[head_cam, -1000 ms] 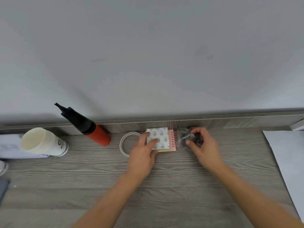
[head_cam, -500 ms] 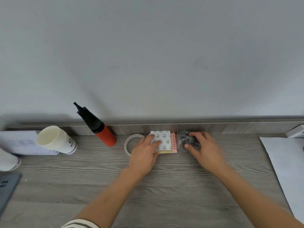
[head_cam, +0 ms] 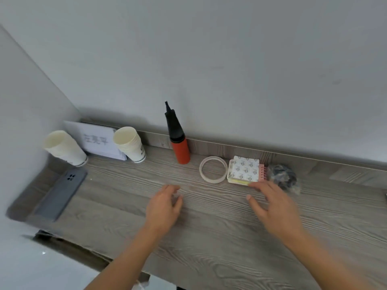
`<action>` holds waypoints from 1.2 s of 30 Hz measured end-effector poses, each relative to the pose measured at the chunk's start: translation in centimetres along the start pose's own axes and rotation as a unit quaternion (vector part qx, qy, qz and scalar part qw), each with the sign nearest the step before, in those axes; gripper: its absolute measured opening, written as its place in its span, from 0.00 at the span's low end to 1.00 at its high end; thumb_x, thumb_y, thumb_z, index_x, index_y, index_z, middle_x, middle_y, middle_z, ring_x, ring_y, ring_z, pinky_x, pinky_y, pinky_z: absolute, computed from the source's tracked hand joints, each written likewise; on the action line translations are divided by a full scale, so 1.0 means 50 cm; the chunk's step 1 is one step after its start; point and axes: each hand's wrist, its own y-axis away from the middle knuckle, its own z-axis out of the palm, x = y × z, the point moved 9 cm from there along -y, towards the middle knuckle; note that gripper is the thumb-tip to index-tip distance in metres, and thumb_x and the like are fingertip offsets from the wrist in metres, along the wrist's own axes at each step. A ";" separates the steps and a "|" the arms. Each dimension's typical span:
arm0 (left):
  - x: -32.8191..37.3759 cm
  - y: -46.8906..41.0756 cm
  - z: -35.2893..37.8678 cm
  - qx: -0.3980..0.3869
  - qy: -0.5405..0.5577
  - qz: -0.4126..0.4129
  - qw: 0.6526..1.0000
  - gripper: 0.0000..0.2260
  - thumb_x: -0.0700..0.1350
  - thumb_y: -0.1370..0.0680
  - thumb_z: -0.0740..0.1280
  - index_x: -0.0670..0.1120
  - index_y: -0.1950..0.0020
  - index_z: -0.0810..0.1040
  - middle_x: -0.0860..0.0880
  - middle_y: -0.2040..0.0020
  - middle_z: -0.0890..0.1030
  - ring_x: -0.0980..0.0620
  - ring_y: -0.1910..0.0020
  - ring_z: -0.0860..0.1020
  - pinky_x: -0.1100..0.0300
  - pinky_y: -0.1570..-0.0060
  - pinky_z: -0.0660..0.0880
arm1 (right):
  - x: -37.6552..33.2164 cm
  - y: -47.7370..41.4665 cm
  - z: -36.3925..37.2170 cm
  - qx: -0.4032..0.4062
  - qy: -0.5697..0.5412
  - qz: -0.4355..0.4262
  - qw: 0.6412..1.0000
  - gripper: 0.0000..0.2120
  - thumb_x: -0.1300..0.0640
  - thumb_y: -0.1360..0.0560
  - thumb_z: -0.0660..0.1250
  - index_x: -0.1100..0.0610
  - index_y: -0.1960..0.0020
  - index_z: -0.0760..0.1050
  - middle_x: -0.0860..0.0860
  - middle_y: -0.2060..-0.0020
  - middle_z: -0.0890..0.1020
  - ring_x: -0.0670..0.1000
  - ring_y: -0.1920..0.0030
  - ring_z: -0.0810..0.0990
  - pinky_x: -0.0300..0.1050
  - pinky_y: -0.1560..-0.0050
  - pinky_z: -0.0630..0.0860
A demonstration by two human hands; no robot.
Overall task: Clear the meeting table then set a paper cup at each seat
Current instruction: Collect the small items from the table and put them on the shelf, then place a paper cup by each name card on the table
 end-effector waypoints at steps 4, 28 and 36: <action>-0.151 -0.035 -0.108 0.090 0.099 -0.126 0.983 0.20 0.43 0.24 0.70 0.41 0.33 0.72 0.44 0.39 0.78 0.47 0.45 0.77 0.54 0.44 0.72 | -0.097 -0.007 0.090 -0.051 -0.020 -0.026 0.998 0.13 0.50 0.26 0.70 0.49 0.42 0.79 0.40 0.51 0.77 0.46 0.49 0.79 0.43 0.50 0.76; -0.260 -0.247 -0.118 0.141 0.305 -0.109 0.936 0.37 0.47 0.31 0.77 0.40 0.28 0.64 0.44 0.30 0.72 0.46 0.31 0.71 0.47 0.30 0.68 | -0.284 -0.007 0.367 -0.123 0.211 -0.017 0.970 0.26 0.39 0.22 0.53 0.48 0.27 0.68 0.49 0.25 0.65 0.50 0.24 0.62 0.52 0.27 0.56; -0.236 -0.293 -0.131 0.140 0.336 -0.122 0.924 0.30 0.44 0.32 0.78 0.38 0.36 0.69 0.42 0.38 0.78 0.44 0.39 0.76 0.65 0.48 0.66 | -0.284 -0.007 0.368 -0.144 0.200 -0.003 0.969 0.28 0.38 0.21 0.50 0.45 0.24 0.61 0.48 0.22 0.58 0.49 0.22 0.53 0.54 0.25 0.51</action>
